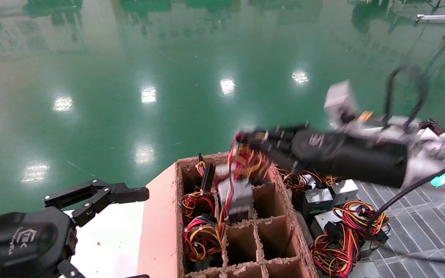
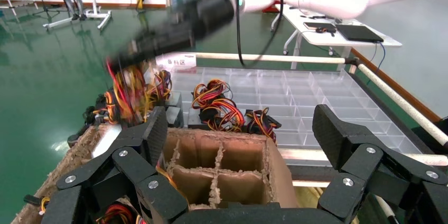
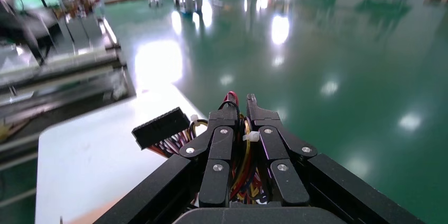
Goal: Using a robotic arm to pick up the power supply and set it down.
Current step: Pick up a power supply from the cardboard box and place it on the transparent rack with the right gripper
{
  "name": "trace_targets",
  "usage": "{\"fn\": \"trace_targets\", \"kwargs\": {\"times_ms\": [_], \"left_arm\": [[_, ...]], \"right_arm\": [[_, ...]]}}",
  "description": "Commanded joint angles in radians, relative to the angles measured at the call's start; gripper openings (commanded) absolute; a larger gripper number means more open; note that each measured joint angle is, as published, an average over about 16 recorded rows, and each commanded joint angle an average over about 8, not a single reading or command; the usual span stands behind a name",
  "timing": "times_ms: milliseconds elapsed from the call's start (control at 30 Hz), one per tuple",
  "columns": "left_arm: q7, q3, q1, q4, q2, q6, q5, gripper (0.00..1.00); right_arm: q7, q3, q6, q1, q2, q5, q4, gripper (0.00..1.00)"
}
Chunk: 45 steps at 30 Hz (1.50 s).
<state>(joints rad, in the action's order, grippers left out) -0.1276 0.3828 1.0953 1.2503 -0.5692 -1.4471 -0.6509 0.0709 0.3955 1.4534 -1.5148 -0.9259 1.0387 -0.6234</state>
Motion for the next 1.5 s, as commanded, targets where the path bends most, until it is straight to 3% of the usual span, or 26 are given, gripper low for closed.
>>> {"fn": "trace_targets", "kwargs": {"times_ms": [33, 600, 767, 933, 1167, 1500], "left_arm": [[0.0, 0.0, 0.0, 0.0, 0.0, 0.0, 0.0, 1.0], [0.0, 0.0, 0.0, 0.0, 0.0, 0.0, 0.0, 1.0], [0.0, 0.0, 0.0, 0.0, 0.0, 0.0, 0.0, 1.0], [0.0, 0.0, 0.0, 0.0, 0.0, 0.0, 0.0, 1.0], [0.0, 0.0, 0.0, 0.0, 0.0, 0.0, 0.0, 1.0], [0.0, 0.0, 0.0, 0.0, 0.0, 0.0, 0.0, 1.0]], "right_arm": [[0.018, -0.01, 0.01, -0.017, 0.015, -0.014, -0.021, 0.0], [0.159, -0.083, 0.079, -0.168, 0.218, -0.088, -0.129, 0.0], [0.192, -0.075, 0.096, -0.219, 0.241, -0.077, -0.14, 0.0], [0.201, -0.052, 0.101, -0.237, 0.215, -0.064, -0.123, 0.0], [0.175, -0.008, 0.097, -0.234, 0.118, -0.04, -0.05, 0.0], [0.103, 0.07, 0.103, -0.163, -0.026, 0.017, 0.105, 0.0]]}}
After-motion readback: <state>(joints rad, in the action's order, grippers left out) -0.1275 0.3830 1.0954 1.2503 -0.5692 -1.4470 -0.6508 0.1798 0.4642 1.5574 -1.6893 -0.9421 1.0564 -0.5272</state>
